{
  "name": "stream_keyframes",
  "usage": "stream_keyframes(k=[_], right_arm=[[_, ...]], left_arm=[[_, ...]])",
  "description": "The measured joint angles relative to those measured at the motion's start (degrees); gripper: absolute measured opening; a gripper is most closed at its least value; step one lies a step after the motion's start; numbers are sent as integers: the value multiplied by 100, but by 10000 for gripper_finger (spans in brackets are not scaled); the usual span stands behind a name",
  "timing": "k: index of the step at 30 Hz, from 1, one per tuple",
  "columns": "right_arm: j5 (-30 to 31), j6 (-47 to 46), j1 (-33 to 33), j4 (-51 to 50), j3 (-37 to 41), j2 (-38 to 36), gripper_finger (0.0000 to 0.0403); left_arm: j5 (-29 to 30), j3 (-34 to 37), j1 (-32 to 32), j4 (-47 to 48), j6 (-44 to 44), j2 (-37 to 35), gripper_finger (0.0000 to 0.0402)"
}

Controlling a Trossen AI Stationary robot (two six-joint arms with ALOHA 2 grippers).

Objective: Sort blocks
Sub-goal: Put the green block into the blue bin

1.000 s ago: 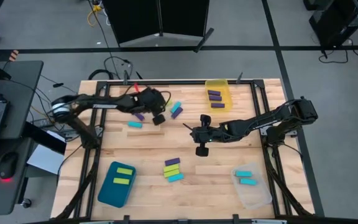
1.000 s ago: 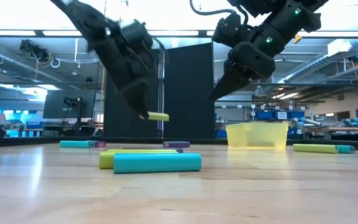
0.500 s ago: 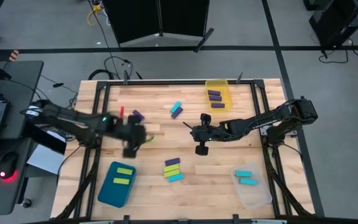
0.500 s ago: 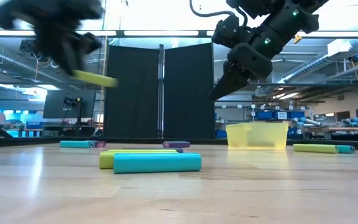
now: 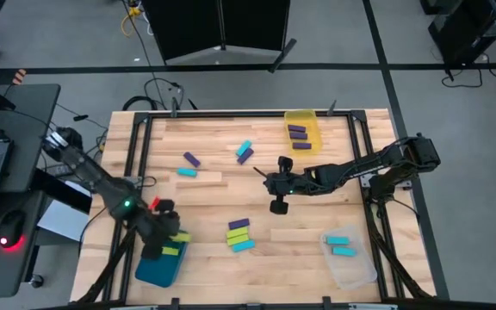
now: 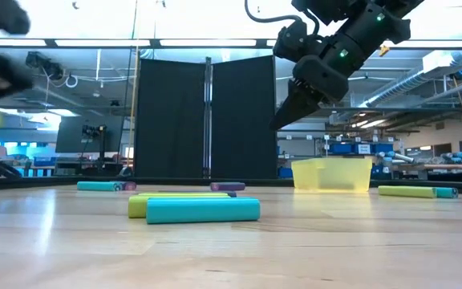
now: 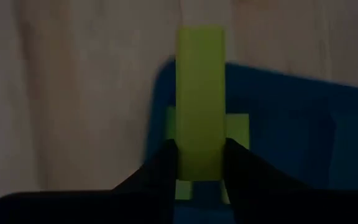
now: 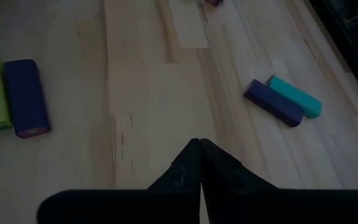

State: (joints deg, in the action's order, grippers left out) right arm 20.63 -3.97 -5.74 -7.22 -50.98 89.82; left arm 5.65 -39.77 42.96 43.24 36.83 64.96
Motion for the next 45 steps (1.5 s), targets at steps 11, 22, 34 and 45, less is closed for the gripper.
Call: stream_keyframes(k=[11, 22, 34, 45], right_arm=[[73, -37, 0, 54, 0, 0, 13], [75, -39, 0, 83, 0, 0, 13], [75, 0, 0, 92, -2, 0, 14], [75, 7, 0, 98, 0, 0, 14]], left_arm=[[111, 201, 677, -431, 825, 6, 104], [46, 448, 548, -449, 444, 523, 104], [-285, 412, 422, -648, 128, 931, 125], [-269, 66, 430, -30, 237, 938, 199]])
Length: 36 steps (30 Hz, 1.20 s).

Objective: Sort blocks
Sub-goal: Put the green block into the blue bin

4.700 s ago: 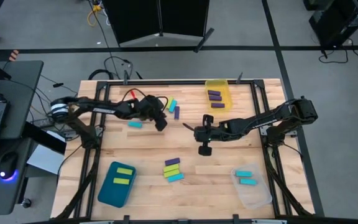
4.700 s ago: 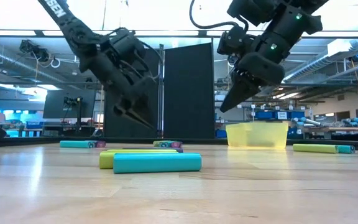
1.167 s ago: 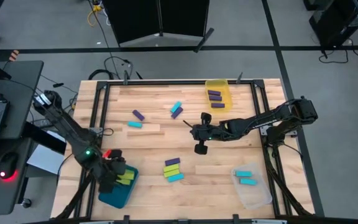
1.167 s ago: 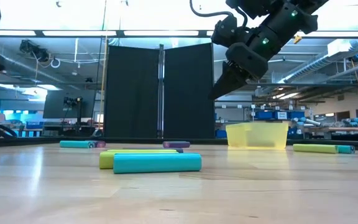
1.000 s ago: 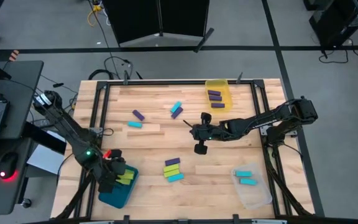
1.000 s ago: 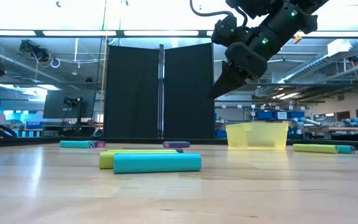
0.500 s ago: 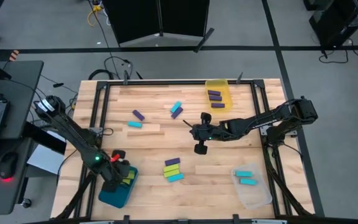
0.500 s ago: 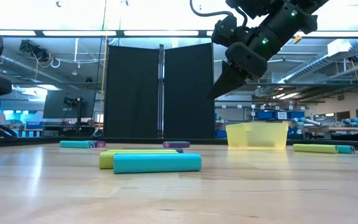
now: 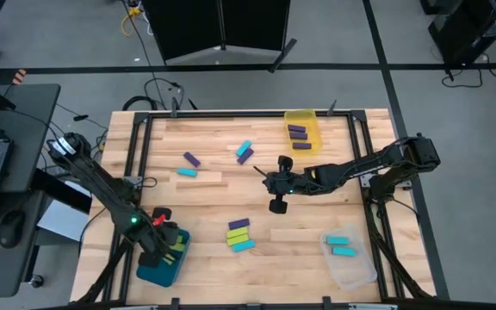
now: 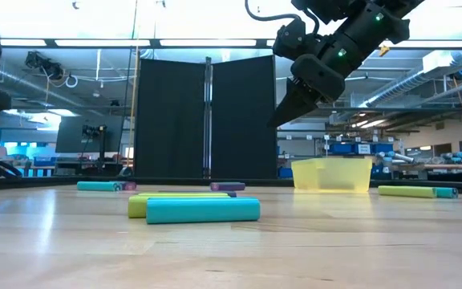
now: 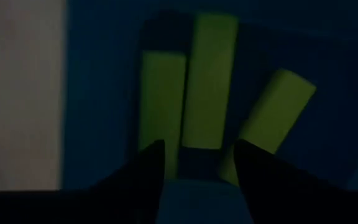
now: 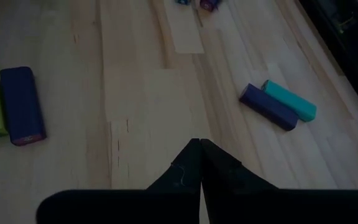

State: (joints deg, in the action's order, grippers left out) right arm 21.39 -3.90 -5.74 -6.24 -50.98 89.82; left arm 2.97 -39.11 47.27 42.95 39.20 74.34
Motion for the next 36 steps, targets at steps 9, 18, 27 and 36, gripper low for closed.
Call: stream_keyframes(k=[9, 18, 27, 36], right_arm=[[0, 52, -2, 2, 0, 0, 15], [-151, 109, -153, -232, -4, -145, 15], [-151, -61, -207, -594, -7, -262, 16], [-118, -266, -267, -899, -7, -262, 15]], left_arm=[[549, -647, -76, 851, -85, -137, 168], [851, -654, -1103, 370, -615, -624, 18], [443, -663, -2520, -1320, -1753, -268, 15], [-125, -663, -3023, -2114, -2394, 739, 31]])
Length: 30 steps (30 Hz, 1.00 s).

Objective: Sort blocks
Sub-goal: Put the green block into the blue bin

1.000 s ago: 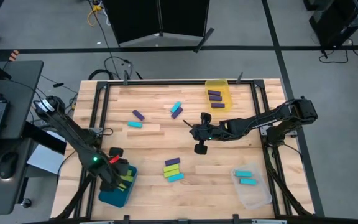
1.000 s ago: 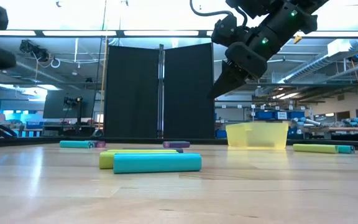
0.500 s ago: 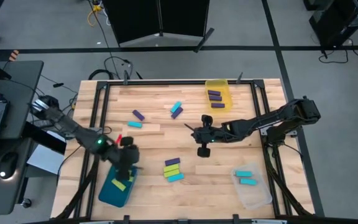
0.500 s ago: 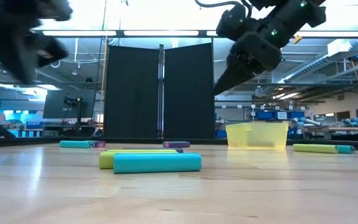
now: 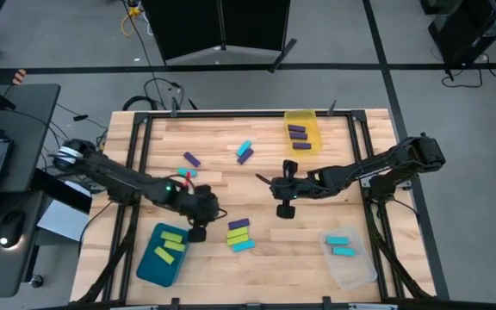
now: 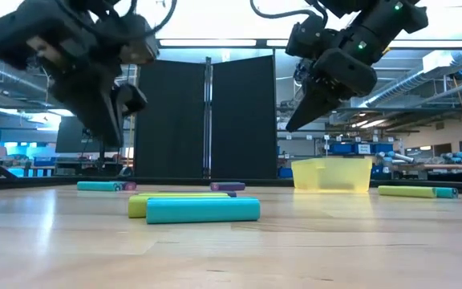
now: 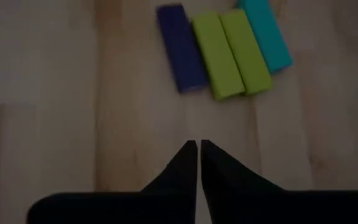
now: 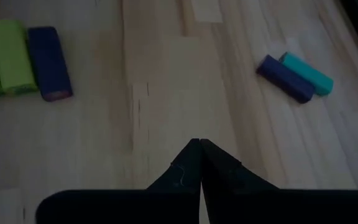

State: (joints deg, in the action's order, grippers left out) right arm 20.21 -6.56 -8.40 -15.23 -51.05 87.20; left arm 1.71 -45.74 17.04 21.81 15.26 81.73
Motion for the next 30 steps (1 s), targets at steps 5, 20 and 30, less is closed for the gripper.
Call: stream_keyframes(k=[5, 20, 30], right_arm=[[15, -14, -7, -4, 0, 0, 15], [31, -34, -7, -15, 2, 0, 15], [31, 12, -9, -32, 2, 0, 15]], left_arm=[[-401, 0, 5, -697, -42, 690, 69], [-395, 2, -8, -2003, 31, 1491, 149], [-311, -11, -15, -2439, 151, 1760, 149]])
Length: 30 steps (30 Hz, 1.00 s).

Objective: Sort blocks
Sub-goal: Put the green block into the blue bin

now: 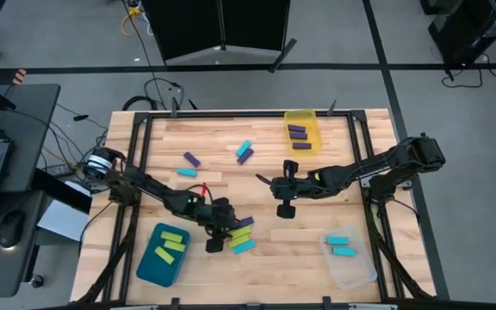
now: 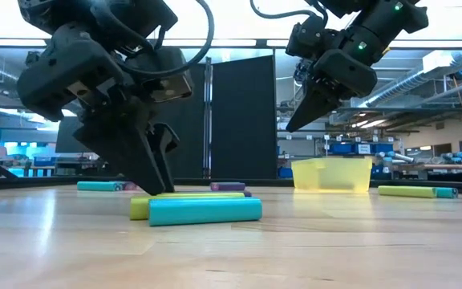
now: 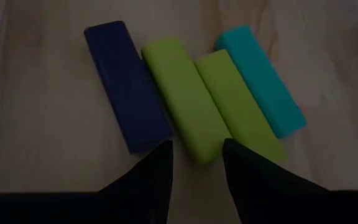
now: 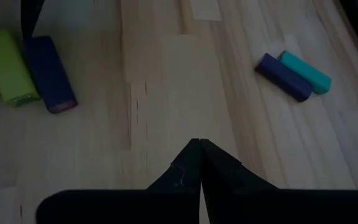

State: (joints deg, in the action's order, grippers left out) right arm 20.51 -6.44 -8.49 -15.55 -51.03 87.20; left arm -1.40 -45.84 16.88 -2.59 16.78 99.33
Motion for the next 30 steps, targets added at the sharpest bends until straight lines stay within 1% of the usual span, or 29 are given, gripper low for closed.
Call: stream_keyframes(k=[8, 12, 15, 18, 20, 27, 30], right_arm=[[0, 13, 4, 0, 0, 0, 15], [0, 13, 4, -1, 0, 0, 16], [0, 13, 4, -2, 0, 0, 15], [0, 16, 4, -3, 0, 1, 15], [0, 16, 4, -2, 0, 2, 16], [0, 16, 4, -1, 0, 2, 15], [0, 16, 4, 0, 0, 2, 16]], left_arm=[[491, -17, -151, 76, 167, 4, 149], [452, 2, -266, 212, 105, -131, 149], [409, 15, -270, 264, -111, -261, 149], [274, 0, -228, 64, -215, -345, 149], [215, 9, -212, 103, -284, -328, 149], [305, -4, -219, -196, -306, -330, 149], [299, -120, -225, -284, -308, -332, 149]])
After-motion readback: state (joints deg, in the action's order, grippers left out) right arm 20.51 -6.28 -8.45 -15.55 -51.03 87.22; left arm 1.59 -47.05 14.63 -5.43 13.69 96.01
